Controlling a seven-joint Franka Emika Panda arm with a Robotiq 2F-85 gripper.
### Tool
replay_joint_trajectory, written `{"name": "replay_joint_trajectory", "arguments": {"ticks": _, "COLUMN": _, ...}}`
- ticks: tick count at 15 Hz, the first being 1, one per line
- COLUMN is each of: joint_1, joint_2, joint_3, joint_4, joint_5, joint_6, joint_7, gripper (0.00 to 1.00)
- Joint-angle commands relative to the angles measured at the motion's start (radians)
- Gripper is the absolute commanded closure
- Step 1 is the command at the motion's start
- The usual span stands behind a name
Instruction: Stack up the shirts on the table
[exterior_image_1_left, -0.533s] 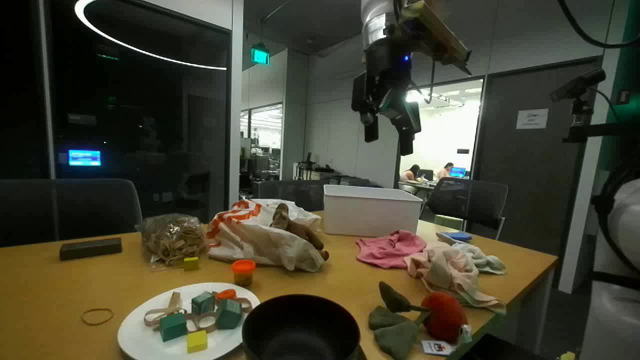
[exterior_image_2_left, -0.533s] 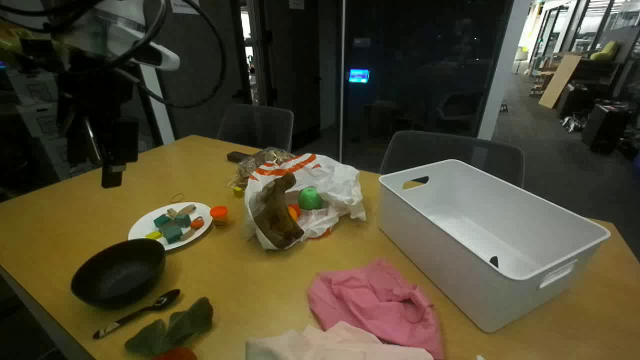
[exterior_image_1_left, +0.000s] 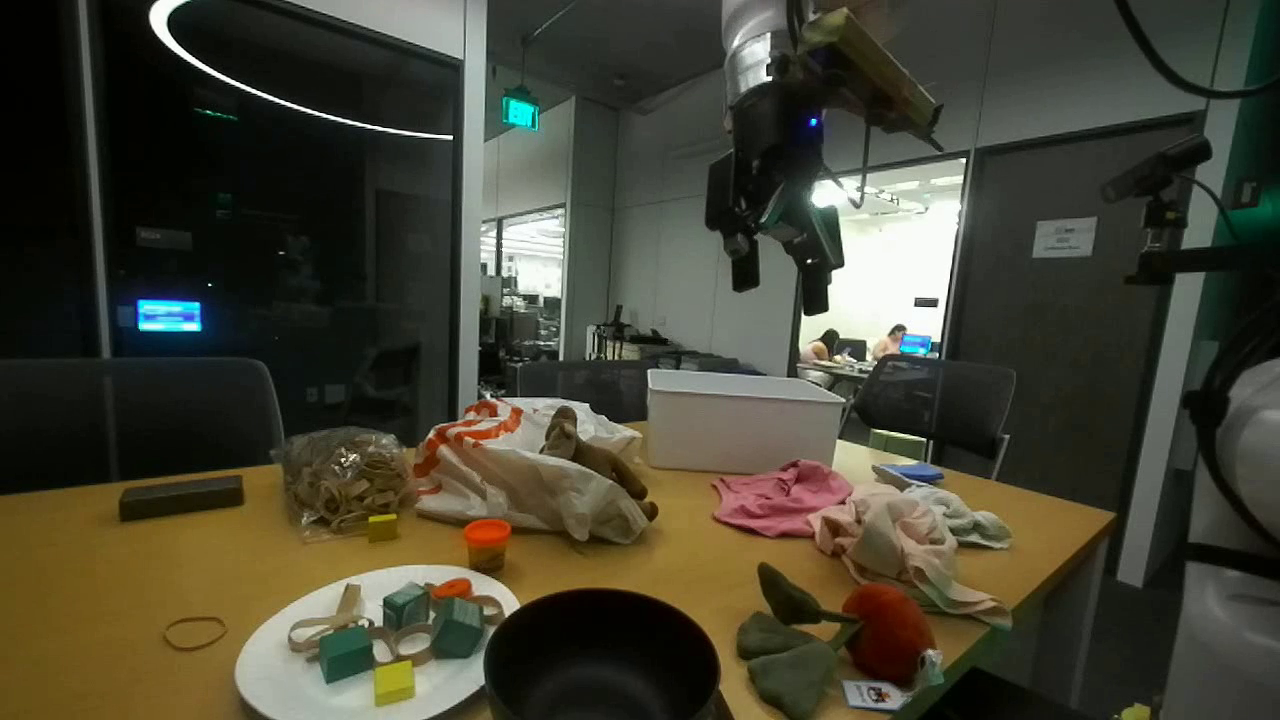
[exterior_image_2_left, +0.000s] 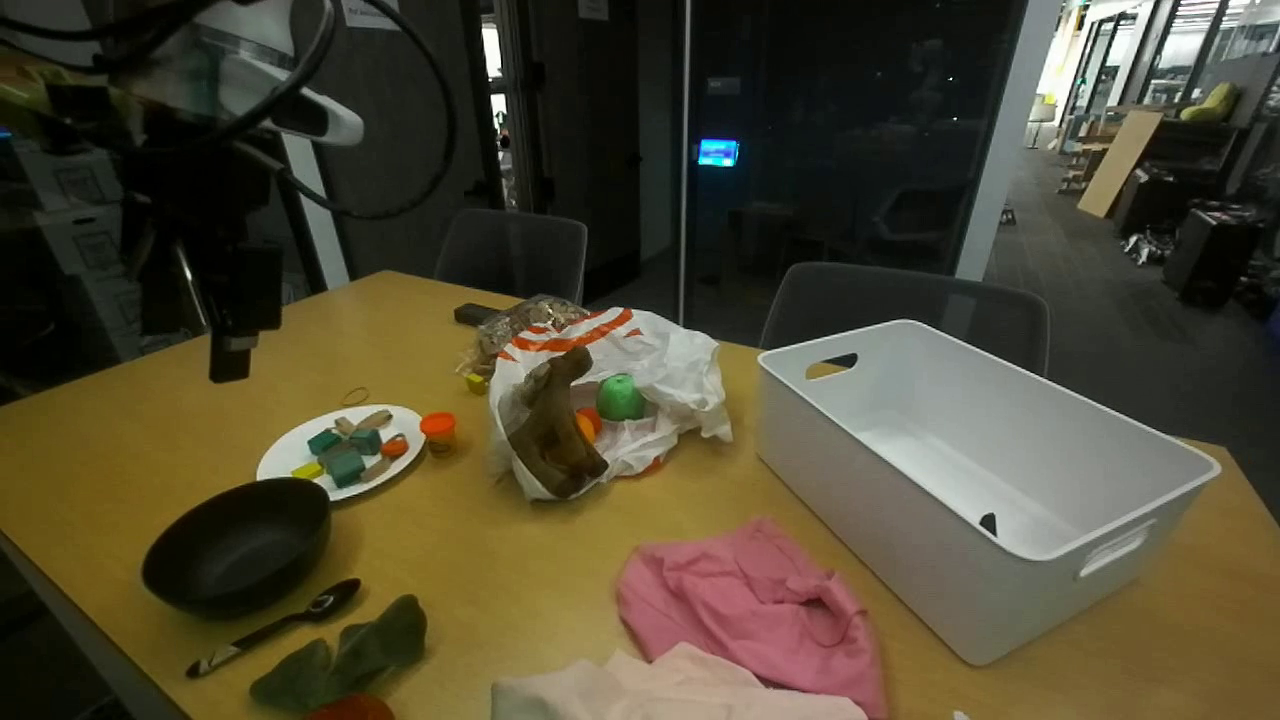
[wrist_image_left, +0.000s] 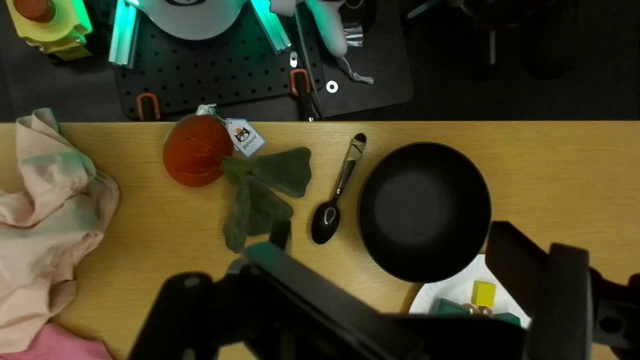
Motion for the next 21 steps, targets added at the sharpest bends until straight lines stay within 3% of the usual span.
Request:
{"name": "replay_joint_trajectory", "arguments": {"ticks": 1, "joint_1": -0.077, "joint_2": 0.071, "joint_3": 0.005, "joint_4": -0.034, "joint_5": -0.048, "joint_6": 0.093, "joint_7": 0.059, "gripper": 0.0}}
{"name": "replay_joint_trajectory", "arguments": {"ticks": 8, "joint_1": -0.266, "joint_2": 0.261, "joint_3": -0.143, "joint_4": -0.162, "joint_5": -0.178, "joint_6": 0.407, "joint_7": 0.132, "gripper": 0.0}}
{"name": "replay_joint_trajectory", "arguments": {"ticks": 12, "joint_1": -0.352, "joint_2": 0.342, "joint_3": -0.236, "joint_4": -0.192, "joint_5": -0.2, "joint_6": 0.494, "joint_7": 0.197, "gripper": 0.0}}
{"name": "replay_joint_trajectory", "arguments": {"ticks": 21, "joint_1": -0.398, "joint_2": 0.548, "joint_3": -0.324, "joint_4": -0.176, "joint_5": -0.192, "joint_6": 0.563, "joint_7": 0.397, "gripper": 0.0}}
